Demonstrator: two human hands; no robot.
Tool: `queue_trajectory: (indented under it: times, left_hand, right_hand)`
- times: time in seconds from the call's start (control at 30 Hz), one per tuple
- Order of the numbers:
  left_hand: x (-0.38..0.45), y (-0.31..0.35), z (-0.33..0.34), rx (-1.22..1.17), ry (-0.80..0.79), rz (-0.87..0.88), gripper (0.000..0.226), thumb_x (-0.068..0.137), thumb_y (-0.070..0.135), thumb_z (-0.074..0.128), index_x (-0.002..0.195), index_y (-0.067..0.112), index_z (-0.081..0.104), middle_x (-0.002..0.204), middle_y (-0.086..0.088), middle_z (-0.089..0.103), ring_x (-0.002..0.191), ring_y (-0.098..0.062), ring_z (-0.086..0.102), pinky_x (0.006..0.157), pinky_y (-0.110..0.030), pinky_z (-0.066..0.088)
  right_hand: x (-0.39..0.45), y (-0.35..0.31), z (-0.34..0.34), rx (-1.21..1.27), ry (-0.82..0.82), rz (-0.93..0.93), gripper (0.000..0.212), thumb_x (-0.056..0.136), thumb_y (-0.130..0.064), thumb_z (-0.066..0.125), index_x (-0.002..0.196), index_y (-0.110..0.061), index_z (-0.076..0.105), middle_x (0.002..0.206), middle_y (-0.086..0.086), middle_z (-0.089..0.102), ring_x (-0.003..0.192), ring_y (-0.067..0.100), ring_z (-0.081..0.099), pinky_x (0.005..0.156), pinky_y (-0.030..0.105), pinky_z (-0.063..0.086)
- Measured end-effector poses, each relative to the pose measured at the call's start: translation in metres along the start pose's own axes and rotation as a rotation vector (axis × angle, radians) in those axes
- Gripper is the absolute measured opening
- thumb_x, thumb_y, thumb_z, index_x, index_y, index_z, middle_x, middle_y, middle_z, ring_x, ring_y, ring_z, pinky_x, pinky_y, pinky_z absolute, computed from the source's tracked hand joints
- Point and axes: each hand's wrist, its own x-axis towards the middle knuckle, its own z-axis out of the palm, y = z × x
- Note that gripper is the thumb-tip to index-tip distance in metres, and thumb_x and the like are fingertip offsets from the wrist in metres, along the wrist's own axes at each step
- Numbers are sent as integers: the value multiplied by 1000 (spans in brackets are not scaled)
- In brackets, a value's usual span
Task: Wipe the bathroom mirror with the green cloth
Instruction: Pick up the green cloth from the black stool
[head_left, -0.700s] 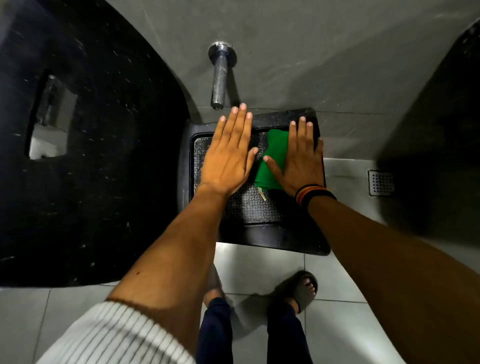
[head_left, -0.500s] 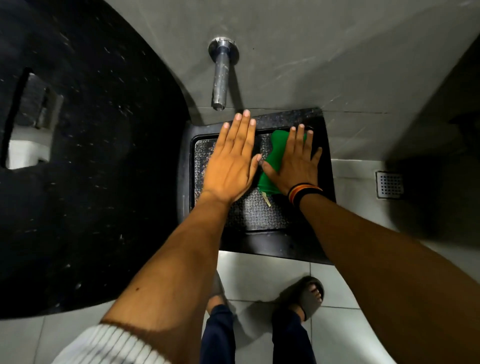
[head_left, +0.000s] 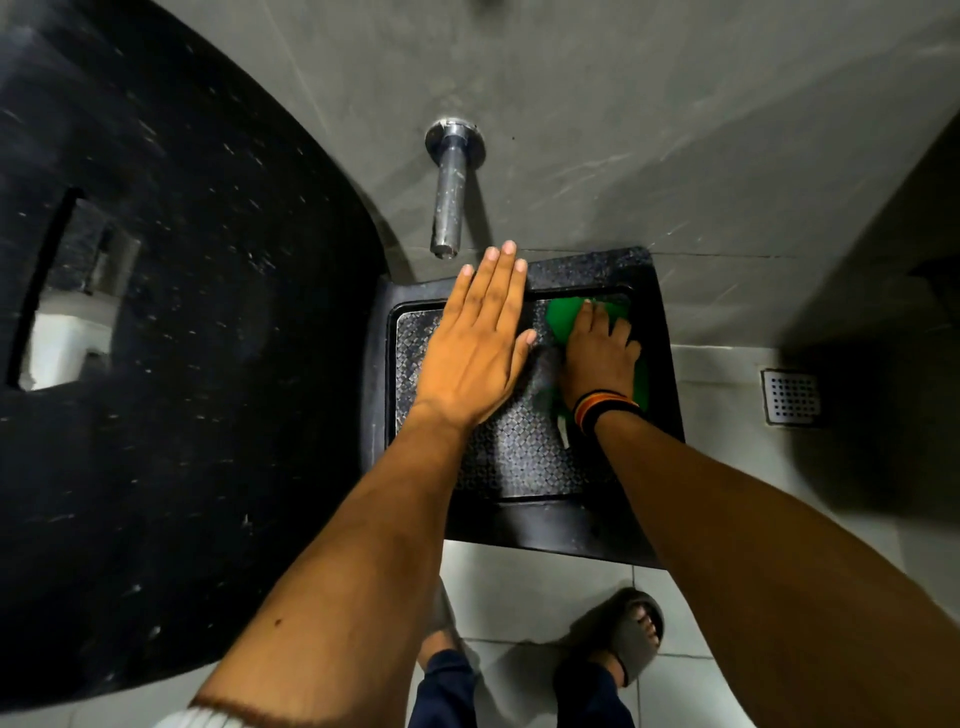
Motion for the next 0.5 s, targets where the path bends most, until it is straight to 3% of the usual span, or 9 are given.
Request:
queue_trajectory:
  times: [0.17,0.27,0.37,0.43,0.5]
  left_hand:
    - [4,3,-12,14,18,22,68,111,41,22,164,1,7,173,-18,1,161,-29,-1,132,-45,3]
    - [9,10,-27,6,49,37,68,111,40,24,164,0,9,173,-18,3,161,-29,1,131,-46,6]
    - [18,17,-61,4,87,53,68,110,39,28,164,0,11,173,-18,5,161,-30,2,131,-47,7]
    - [28,20,-88,-9,127,56,68,109,38,31,163,0,14,173,-18,7,161,-30,4,131,-46,6]
    - [38,20,-126,-10,183,62,69,108,38,34,163,0,17,173,-17,9,161,-30,6,131,-45,5]
  right_hand:
    - [-2,19,-21,154,85,-48,42,91,-16,56,131,-6,49,129,21,58,119,42,54,91,48,49]
    - [-8,27,-47,476,132,115,35,87,-14,59,120,-5,59,119,23,66,112,43,61,92,44,50]
    - [-22,34,-93,943,64,436,32,87,-22,68,112,-1,70,112,25,71,109,41,66,93,41,51]
    - [-40,35,-128,1518,-142,615,44,86,-31,75,118,-2,68,110,20,71,103,35,69,94,43,55]
    - [-64,35,-172,1956,-341,519,41,89,-40,65,116,-9,63,96,12,71,81,27,70,78,38,60]
